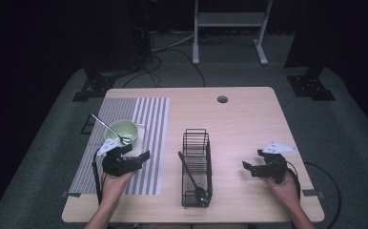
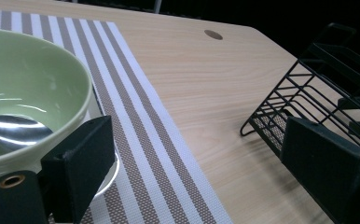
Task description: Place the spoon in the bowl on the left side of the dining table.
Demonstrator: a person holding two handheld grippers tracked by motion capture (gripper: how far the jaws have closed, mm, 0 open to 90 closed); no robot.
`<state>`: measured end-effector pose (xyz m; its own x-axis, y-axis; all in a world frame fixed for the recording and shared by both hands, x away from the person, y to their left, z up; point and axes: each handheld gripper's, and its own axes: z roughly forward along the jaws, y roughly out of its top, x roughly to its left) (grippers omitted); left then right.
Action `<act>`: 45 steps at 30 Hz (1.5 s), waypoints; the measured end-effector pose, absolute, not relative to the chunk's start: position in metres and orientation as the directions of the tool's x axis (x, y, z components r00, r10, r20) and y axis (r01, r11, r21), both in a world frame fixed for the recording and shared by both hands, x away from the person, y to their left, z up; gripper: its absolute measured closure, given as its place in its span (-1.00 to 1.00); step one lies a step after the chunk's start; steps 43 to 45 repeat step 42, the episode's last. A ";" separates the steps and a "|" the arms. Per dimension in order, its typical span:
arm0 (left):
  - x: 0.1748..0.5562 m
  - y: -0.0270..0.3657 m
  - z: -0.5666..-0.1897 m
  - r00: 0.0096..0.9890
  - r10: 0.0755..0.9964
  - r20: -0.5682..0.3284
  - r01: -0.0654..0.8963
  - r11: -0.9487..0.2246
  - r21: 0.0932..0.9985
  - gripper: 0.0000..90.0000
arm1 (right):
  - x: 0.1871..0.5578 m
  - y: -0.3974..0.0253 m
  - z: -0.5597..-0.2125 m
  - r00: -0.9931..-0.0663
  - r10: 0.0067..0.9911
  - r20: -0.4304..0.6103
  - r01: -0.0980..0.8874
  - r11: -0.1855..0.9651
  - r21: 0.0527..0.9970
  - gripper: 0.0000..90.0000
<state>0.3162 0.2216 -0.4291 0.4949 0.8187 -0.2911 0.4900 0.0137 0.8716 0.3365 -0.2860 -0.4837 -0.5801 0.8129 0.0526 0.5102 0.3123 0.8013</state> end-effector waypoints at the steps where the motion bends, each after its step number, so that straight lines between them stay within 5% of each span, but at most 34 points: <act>1: 0.316 0.221 -0.429 0.497 0.817 -0.290 0.490 0.012 0.872 -0.79 | 0.337 -0.286 -0.484 -0.580 0.813 0.052 0.510 0.313 0.801 -0.69; 45: 0.300 0.195 -0.444 0.556 0.773 -0.306 0.502 -0.018 0.865 -0.79 | 0.337 -0.286 -0.484 -0.581 0.812 0.055 0.511 0.311 0.801 -0.69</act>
